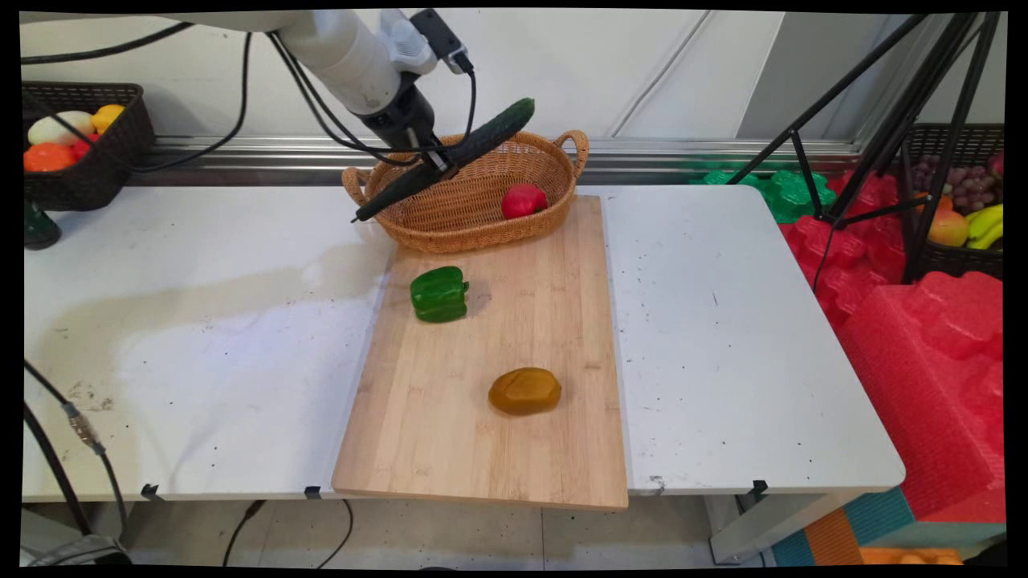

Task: Place the picked object in the vegetable basket

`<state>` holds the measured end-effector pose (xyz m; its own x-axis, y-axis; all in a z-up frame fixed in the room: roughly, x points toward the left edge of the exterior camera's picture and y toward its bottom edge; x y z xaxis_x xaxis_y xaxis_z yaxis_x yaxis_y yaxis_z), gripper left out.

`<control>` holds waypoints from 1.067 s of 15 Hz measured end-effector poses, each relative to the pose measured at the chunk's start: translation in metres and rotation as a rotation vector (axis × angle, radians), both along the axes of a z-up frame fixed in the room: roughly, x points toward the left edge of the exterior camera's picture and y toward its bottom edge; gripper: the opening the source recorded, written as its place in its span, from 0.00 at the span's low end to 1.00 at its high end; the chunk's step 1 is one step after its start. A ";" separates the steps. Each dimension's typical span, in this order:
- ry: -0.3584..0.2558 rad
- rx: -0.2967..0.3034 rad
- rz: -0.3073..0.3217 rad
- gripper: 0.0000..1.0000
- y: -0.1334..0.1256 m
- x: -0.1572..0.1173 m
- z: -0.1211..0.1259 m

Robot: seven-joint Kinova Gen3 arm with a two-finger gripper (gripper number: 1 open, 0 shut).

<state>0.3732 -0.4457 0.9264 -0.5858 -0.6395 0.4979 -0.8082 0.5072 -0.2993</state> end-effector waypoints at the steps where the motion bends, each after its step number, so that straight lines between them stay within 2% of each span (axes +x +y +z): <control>1: -0.012 0.011 0.001 0.00 -0.009 0.000 -0.005; 5: -0.045 0.047 -0.006 0.00 -0.032 -0.001 -0.022; 10: -0.072 0.082 -0.021 0.00 -0.049 -0.005 -0.037; 11: -0.076 0.088 -0.025 1.00 -0.051 -0.007 -0.040; 16: -0.079 0.098 -0.037 1.00 -0.058 -0.015 -0.045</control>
